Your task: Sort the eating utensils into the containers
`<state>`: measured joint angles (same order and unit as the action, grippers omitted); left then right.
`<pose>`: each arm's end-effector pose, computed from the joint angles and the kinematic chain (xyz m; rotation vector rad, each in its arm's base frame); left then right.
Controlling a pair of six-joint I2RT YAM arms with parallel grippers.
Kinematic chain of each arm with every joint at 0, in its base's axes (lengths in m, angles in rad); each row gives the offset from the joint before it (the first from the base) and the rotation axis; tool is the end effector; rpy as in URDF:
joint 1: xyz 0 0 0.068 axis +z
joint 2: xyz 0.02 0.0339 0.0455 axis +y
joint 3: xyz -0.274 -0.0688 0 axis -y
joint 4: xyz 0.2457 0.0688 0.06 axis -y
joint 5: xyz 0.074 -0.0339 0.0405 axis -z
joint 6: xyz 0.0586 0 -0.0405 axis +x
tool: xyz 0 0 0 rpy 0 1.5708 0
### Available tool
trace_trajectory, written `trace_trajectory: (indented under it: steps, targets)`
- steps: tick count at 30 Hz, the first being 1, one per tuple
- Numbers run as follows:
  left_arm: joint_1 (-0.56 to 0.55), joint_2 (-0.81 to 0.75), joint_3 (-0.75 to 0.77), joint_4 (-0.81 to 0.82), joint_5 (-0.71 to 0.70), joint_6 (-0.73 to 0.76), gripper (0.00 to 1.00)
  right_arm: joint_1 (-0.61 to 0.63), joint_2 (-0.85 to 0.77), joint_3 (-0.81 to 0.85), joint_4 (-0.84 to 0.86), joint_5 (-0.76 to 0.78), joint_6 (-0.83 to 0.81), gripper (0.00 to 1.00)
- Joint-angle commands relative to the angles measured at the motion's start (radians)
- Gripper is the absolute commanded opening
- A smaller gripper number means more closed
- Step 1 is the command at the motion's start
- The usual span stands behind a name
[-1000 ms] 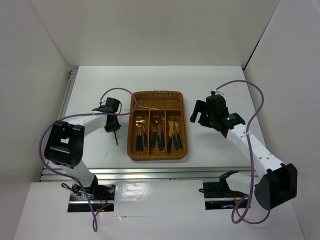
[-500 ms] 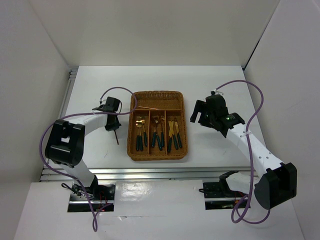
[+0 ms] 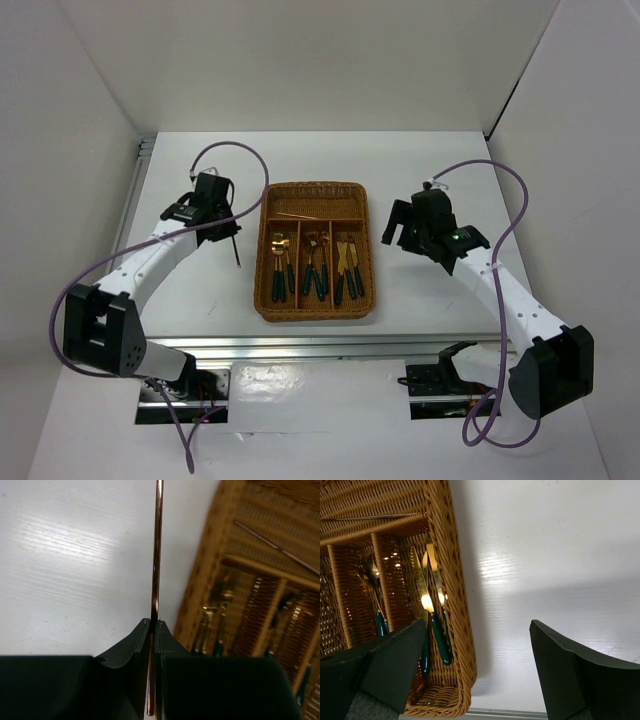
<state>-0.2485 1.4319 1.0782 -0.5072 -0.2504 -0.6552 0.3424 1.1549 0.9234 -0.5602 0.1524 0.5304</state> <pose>0.3124 -0.0643 0.2569 -0.5935 2.3248 -0.1165 0.2431 0.0772 0.2723 0.2956 2.3459 0.2466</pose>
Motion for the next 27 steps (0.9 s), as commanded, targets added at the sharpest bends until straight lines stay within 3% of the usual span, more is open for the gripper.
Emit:
trace_trajectory:
  steps: [1, 4, 10, 17, 22, 27]
  targets:
    - [-0.034, -0.076, 0.046, 0.002, 0.062, -0.003, 0.14, -0.006, -0.026, 0.006, 0.026, 0.039, -0.001, 0.92]
    - [-0.046, -0.094, 0.055, 0.016, 0.1, -0.049, 0.14, -0.016, -0.035, 0.006, 0.026, 0.064, 0.011, 0.92]
    - [-0.11, -0.113, 0.032, 0.214, 0.134, -0.246, 0.16, -0.016, -0.08, 0.006, 0.016, 0.085, 0.022, 0.92]
    - [-0.215, -0.113, -0.055, 0.458, -0.042, -0.584, 0.17, -0.016, -0.135, -0.003, 0.005, 0.104, 0.031, 0.94]
    - [-0.323, -0.019, -0.055, 0.481, -0.26, -0.869, 0.17, -0.016, -0.144, -0.003, 0.005, 0.104, 0.031, 0.94]
    - [-0.385, 0.087, -0.023, 0.501, -0.374, -1.096, 0.17, -0.016, -0.144, -0.014, -0.004, 0.082, 0.04, 0.94]
